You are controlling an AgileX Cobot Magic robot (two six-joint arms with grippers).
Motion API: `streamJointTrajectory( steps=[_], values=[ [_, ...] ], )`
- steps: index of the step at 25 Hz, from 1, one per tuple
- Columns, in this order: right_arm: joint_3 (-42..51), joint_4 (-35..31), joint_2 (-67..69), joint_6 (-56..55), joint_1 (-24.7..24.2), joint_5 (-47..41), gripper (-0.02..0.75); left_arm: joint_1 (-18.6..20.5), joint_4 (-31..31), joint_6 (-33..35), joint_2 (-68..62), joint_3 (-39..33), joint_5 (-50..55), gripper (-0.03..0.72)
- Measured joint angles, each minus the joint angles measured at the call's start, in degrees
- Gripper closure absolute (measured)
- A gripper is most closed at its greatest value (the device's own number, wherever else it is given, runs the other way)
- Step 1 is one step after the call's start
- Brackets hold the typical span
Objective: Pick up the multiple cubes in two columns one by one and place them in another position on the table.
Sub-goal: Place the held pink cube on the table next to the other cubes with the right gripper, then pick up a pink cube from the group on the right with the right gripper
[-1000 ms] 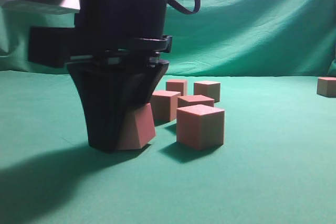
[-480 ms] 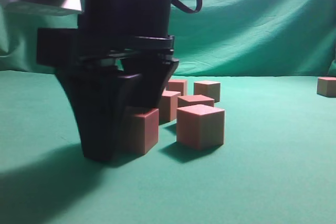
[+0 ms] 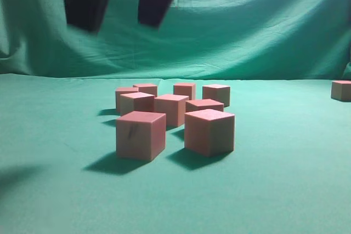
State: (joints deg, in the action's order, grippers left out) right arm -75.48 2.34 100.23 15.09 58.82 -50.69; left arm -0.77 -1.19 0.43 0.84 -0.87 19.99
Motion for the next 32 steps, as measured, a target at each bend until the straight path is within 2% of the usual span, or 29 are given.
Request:
streamJointTrajectory(
  steps=[4,9,12,15,21,25,26,27,28,32],
  values=[
    [-4.1,5.6,-6.0,-8.1,0.0,-3.8,0.094,0.0,0.0,0.0,0.0,0.0,0.0,0.688],
    [-7.0,20.8,-13.1,-21.5,-0.6,-12.0,0.094,0.0,0.0,0.0,0.0,0.0,0.0,0.688],
    [-7.2,27.0,-16.2,-28.0,-5.0,-16.3,0.094,0.0,0.0,0.0,0.0,0.0,0.0,0.688],
    [-7.2,28.6,-17.4,-31.3,-13.8,-18.6,0.094,0.0,0.0,0.0,0.0,0.0,0.0,0.688],
    [-7.2,24.5,-16.5,-32.4,-34.1,-18.4,0.094,0.0,0.0,0.0,0.0,0.0,0.0,0.688],
    [-7.2,16.8,-13.0,-32.3,-44.9,-15.4,0.094,0.0,0.0,0.0,0.0,0.0,0.0,0.688],
    [-7.2,14.7,-11.6,-32.3,-46.6,-14.4,0.094,0.0,0.0,0.0,0.0,0.0,0.0,0.688],
    [-7.2,12.8,-10.2,-32.1,-48.3,-13.5,0.147,0.0,0.0,0.0,0.0,0.0,0.0,0.688],
    [-7.2,11.4,-8.4,-31.4,-49.6,-12.6,0.162,0.0,0.0,0.0,0.0,0.0,0.0,0.688],
    [-7.2,7.9,-2.1,-28.6,-51.0,-8.1,0.151,0.0,0.0,0.0,0.0,0.0,0.0,0.688]
  ],
)
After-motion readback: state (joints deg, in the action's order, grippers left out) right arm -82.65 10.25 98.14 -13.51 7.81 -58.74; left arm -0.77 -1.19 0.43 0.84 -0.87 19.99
